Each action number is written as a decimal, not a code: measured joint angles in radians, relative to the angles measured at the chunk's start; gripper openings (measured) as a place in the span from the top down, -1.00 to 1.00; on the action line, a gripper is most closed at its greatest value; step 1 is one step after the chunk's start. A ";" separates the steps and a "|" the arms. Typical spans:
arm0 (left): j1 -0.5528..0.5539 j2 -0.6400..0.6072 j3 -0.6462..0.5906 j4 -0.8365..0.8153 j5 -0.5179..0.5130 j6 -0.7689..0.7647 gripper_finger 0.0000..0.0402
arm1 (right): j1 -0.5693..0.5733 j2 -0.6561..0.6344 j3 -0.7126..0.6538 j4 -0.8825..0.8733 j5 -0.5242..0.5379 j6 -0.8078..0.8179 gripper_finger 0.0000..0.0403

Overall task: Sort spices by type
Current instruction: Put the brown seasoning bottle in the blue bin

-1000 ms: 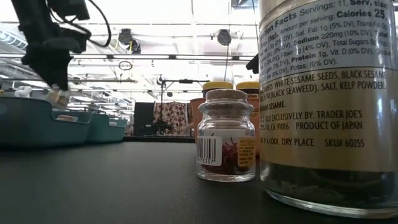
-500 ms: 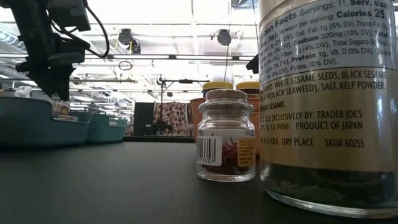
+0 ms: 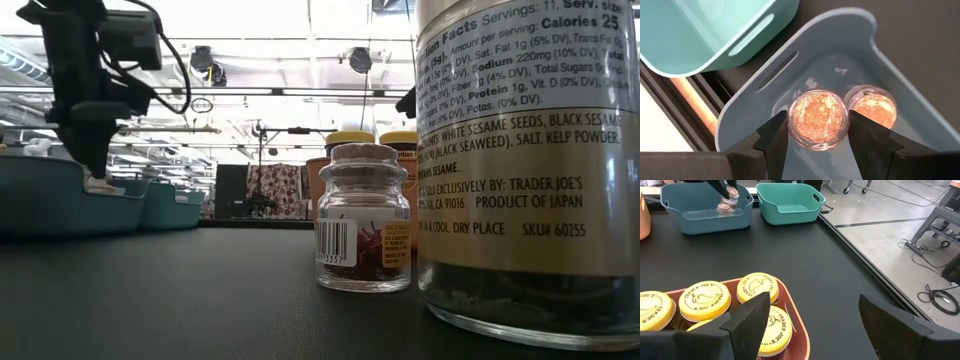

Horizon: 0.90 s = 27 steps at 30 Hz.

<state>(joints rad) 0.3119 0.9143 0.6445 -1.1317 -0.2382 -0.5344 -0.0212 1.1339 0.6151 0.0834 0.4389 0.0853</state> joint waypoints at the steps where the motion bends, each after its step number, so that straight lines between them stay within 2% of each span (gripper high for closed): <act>1: 0.000 0.016 0.000 -0.001 -0.003 0.001 0.07 | 0.000 0.000 0.000 0.004 0.000 0.000 -0.49; 6: 0.001 0.099 0.000 0.000 -0.055 -0.032 0.07 | 0.000 0.000 0.000 0.010 0.000 0.000 -0.49; 14: 0.001 0.183 0.000 0.081 -0.063 -0.027 0.07 | 0.000 0.000 0.000 0.010 0.000 0.000 -0.49; 27: 0.001 0.196 0.000 0.076 -0.083 -0.036 0.07 | 0.000 0.000 0.000 0.010 0.000 0.000 -0.49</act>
<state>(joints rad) 0.3128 1.1099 0.6445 -1.0556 -0.3209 -0.5701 -0.0208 1.1339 0.6151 0.0931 0.4385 0.0851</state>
